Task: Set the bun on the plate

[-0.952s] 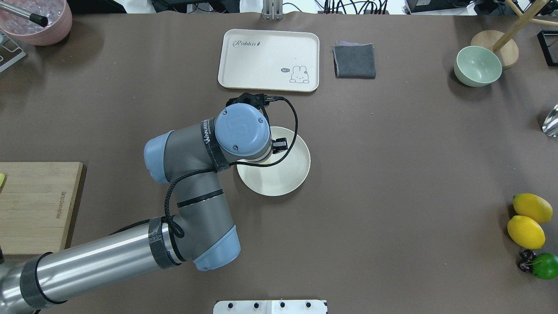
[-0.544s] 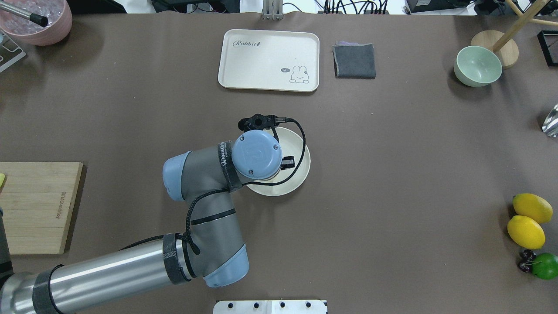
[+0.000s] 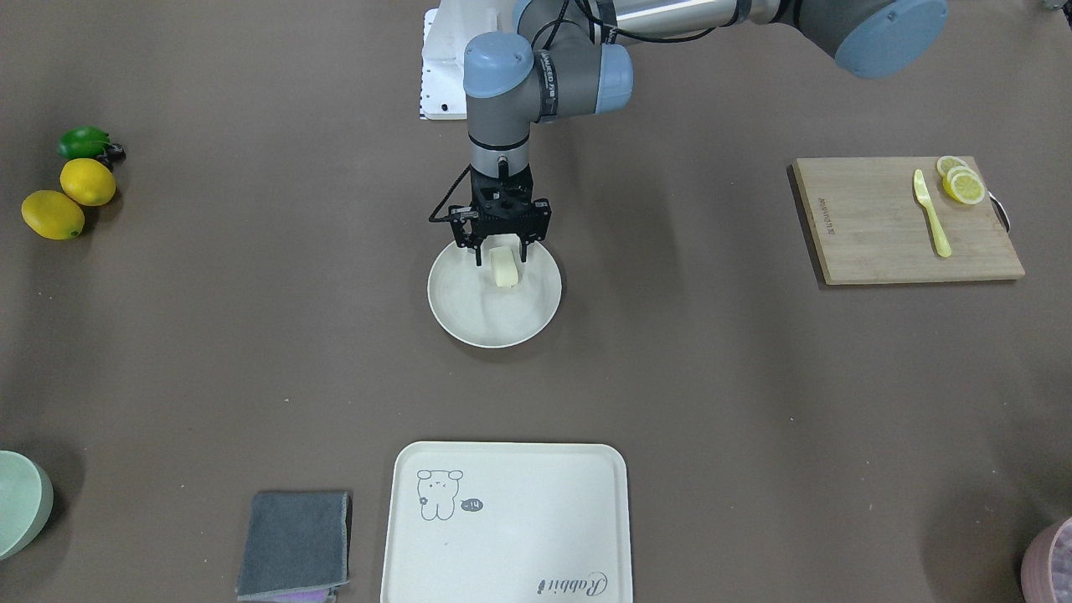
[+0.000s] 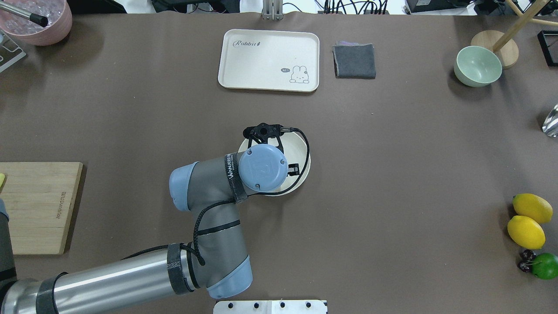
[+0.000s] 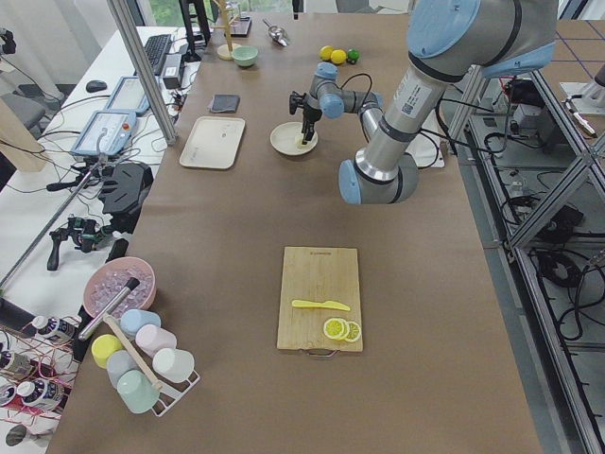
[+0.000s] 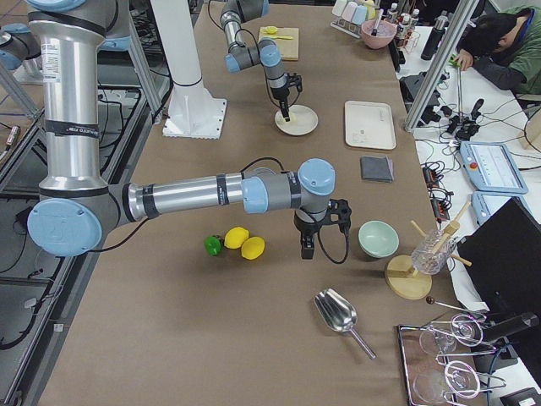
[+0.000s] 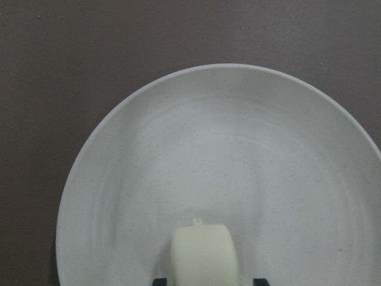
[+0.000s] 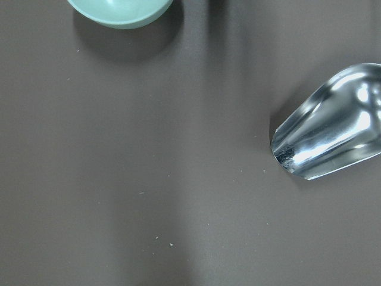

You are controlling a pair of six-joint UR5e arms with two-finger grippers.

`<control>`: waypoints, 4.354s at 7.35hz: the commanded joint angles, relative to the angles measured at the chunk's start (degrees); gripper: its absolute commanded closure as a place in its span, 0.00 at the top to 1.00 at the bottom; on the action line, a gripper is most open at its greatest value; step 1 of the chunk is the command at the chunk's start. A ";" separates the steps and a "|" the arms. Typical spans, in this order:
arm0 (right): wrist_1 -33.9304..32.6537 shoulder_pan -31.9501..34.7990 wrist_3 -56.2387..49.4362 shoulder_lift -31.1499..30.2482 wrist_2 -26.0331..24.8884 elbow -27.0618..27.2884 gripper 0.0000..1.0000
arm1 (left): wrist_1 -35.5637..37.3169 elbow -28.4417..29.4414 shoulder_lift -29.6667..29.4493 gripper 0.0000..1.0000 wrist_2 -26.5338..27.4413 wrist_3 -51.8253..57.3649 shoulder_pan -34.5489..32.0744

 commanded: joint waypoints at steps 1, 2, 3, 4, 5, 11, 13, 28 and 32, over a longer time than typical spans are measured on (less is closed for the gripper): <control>0.00 0.05 -0.08 -0.15 0.15 0.01 1.00 | 1.50 -4.76 0.82 0.97 -0.31 6.10 -3.79; 0.00 0.05 -0.17 -0.24 0.15 0.01 1.00 | 4.65 -8.18 2.39 0.98 -1.87 9.71 -7.21; -0.09 0.05 -0.17 -0.85 0.32 -0.08 1.00 | 5.03 -12.48 6.93 0.98 -6.85 16.80 -11.94; -0.09 0.74 -0.43 -1.20 1.81 -0.95 1.00 | 5.03 -16.96 11.68 0.98 -11.16 22.18 -17.39; 0.00 2.06 -0.78 -1.90 1.99 -1.39 1.00 | 4.86 -19.71 15.99 0.98 -16.16 24.93 -24.14; 0.35 4.18 -1.84 -3.40 2.00 -1.40 1.00 | 4.42 -21.31 34.97 0.98 -28.22 50.27 -49.04; 0.44 4.18 -1.84 -3.49 2.08 -1.40 1.00 | 4.41 -18.78 39.74 0.98 -32.47 61.86 -56.33; 0.79 4.09 -1.67 -2.52 1.82 -0.61 1.00 | 2.83 -12.09 49.78 0.98 -47.06 74.70 -68.07; 0.79 4.09 -1.58 -2.52 1.82 -0.61 1.00 | 2.83 -12.09 49.87 0.98 -47.06 74.44 -68.07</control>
